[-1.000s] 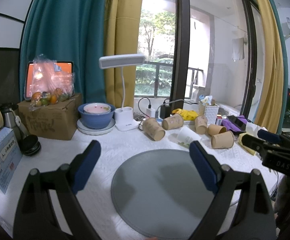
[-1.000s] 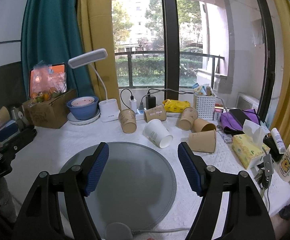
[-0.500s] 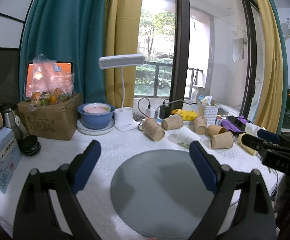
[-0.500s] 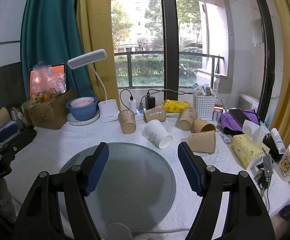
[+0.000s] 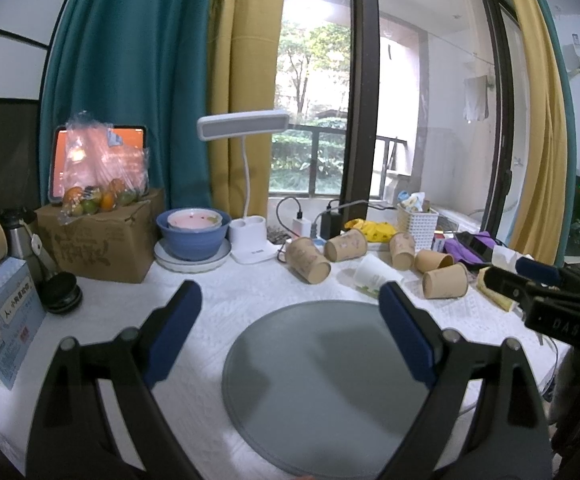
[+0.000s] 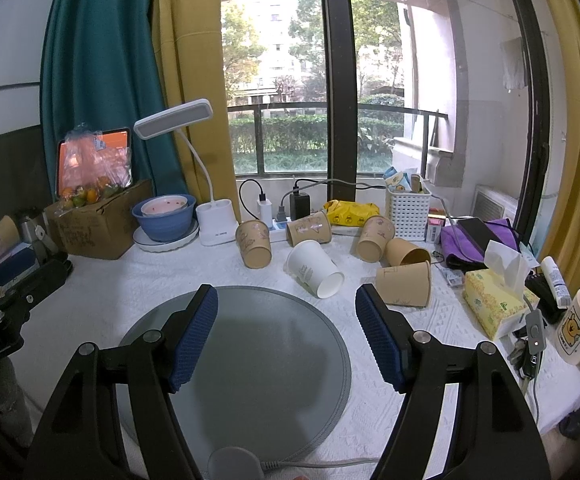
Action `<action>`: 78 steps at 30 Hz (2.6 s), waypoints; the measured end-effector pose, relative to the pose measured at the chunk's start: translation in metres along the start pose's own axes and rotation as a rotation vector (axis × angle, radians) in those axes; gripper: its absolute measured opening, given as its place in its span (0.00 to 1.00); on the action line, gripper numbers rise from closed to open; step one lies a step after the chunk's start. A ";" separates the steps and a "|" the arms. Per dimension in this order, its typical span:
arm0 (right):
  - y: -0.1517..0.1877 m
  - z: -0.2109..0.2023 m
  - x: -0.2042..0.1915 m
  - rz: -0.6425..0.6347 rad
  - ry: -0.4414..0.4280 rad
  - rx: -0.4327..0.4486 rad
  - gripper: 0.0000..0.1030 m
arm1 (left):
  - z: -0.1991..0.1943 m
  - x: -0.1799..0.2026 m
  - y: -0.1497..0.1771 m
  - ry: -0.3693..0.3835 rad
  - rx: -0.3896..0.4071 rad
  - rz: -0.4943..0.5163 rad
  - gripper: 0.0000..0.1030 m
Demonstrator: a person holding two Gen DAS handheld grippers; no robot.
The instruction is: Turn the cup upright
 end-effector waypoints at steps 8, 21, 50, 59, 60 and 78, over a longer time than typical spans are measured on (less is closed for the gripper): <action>0.000 0.000 -0.001 -0.001 0.000 0.000 0.72 | 0.000 0.000 0.000 0.000 0.000 0.000 0.89; -0.001 0.013 0.001 -0.010 -0.007 -0.022 0.72 | 0.016 -0.004 0.004 -0.004 -0.010 -0.005 0.89; -0.033 0.185 0.072 0.059 0.017 -0.198 0.72 | 0.229 0.034 -0.004 0.031 -0.343 0.061 0.89; -0.035 0.238 0.089 0.079 0.013 -0.250 0.72 | 0.309 0.038 -0.003 0.035 -0.450 0.012 0.88; -0.035 0.243 0.091 0.083 0.013 -0.253 0.72 | 0.315 0.038 -0.004 0.035 -0.451 0.010 0.88; -0.030 0.293 0.108 0.129 0.006 -0.290 0.72 | 0.420 0.031 0.010 0.049 -0.625 -0.102 0.88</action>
Point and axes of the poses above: each gripper's, at about its wrist camera, not at the fingertips, and z roughly the way its jaws point, x to its right, y to its underside, the point moved 3 cm from there along z, roughly the way its jaws point
